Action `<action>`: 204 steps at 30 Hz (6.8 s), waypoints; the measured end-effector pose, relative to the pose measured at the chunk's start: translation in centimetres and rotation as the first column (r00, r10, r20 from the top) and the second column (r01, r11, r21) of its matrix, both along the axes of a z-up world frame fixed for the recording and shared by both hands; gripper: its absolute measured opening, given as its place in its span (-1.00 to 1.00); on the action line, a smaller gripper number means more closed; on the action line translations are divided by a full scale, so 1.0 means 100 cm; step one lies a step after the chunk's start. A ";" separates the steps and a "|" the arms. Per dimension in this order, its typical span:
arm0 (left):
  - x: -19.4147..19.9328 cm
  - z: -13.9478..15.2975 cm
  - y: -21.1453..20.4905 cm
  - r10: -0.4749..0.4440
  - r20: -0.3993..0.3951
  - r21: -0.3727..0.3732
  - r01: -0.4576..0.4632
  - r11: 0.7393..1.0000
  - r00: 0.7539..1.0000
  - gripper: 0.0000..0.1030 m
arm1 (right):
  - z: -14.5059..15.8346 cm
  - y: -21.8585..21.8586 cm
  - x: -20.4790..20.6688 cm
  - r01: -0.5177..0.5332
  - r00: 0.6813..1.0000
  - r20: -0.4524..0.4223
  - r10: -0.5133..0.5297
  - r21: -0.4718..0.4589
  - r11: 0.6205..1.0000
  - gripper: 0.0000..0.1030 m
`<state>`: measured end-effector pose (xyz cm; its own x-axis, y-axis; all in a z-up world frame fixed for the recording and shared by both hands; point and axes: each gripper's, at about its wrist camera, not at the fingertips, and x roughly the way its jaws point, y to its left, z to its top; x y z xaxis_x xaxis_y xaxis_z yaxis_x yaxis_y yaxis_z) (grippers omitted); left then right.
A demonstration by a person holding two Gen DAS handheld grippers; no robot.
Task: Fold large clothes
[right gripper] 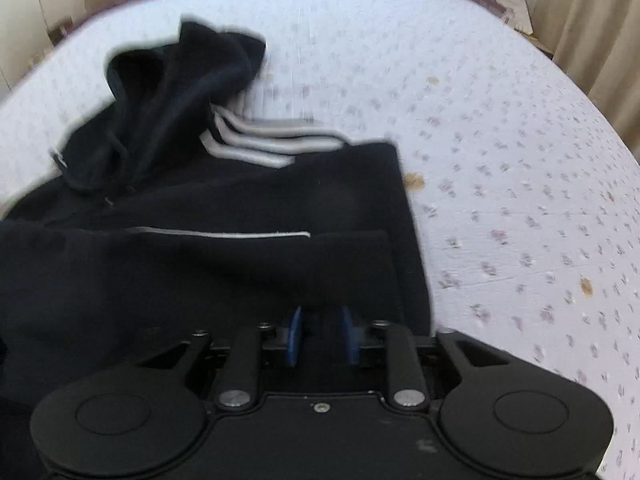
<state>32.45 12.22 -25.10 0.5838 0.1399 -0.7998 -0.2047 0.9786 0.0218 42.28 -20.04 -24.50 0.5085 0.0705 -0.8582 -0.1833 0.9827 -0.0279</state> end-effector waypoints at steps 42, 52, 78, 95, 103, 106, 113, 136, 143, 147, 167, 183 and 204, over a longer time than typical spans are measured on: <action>0.347 -0.015 0.116 0.013 0.057 -0.365 0.009 0.931 0.998 -0.77 | -0.032 0.182 0.234 -0.037 0.987 0.161 0.007 0.184 0.982 0.37; 0.279 0.038 0.161 0.034 0.180 -0.292 0.021 0.956 0.983 -0.85 | 0.013 0.075 0.195 0.025 0.961 0.263 -0.084 0.223 0.975 -0.81; 0.317 0.049 0.156 -0.162 0.168 -0.222 0.198 0.955 0.972 0.39 | -0.007 0.091 0.261 -0.240 0.968 0.143 0.207 0.277 0.930 0.52; 0.312 0.055 0.081 -0.367 0.170 0.014 0.370 0.929 0.915 -0.83 | -0.021 0.135 0.230 -0.367 0.918 0.208 0.337 0.127 0.921 -0.74; 0.134 0.135 0.072 -0.316 0.363 0.039 0.324 0.945 0.877 -0.86 | 0.066 0.088 0.052 -0.409 0.784 0.516 0.345 0.010 0.913 -0.78; 0.069 0.138 0.053 -0.336 0.327 0.048 0.340 0.939 0.883 -0.85 | 0.070 0.070 -0.008 -0.410 0.763 0.532 0.368 -0.041 0.911 -0.77; -0.053 0.101 0.036 -0.283 0.076 -0.051 0.287 0.957 0.956 -0.03 | 0.050 0.012 -0.091 -0.357 0.900 0.270 0.343 0.002 0.934 -0.43; 0.026 0.042 0.004 0.079 0.011 -0.551 -0.060 0.832 0.997 -0.60 | -0.005 0.042 -0.016 0.107 0.973 -0.227 0.050 0.627 0.772 -0.85; -0.015 0.098 0.007 0.095 0.206 -0.688 0.076 0.722 0.974 -0.90 | 0.122 0.021 -0.069 -0.100 0.994 0.085 0.063 0.561 0.822 -0.84; -0.050 0.090 0.003 0.047 0.127 -0.646 0.047 0.762 0.991 -0.42 | 0.111 0.008 -0.097 -0.094 0.994 -0.008 0.106 0.380 0.920 0.35; -0.013 0.027 -0.027 -0.004 -0.056 -0.270 -0.011 0.963 0.998 -0.92 | -0.007 0.091 -0.090 -0.296 0.954 -0.020 0.300 0.116 0.948 -0.22; -0.114 0.063 0.008 0.094 0.002 -0.460 -0.082 0.884 0.996 -0.69 | 0.039 0.094 -0.116 -0.383 0.919 0.159 0.360 0.153 0.911 -0.11; -0.260 0.086 -0.019 -0.008 -0.110 -0.252 -0.020 0.968 0.994 -0.04 | 0.056 -0.072 -0.287 -0.131 0.980 -0.133 0.150 0.142 0.981 0.25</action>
<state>6.48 10.33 -16.48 0.4903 -0.0716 -0.8686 -0.2205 0.9540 -0.2031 13.62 -27.28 -18.92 0.3587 0.2495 -0.8995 -0.3123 0.9402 0.1362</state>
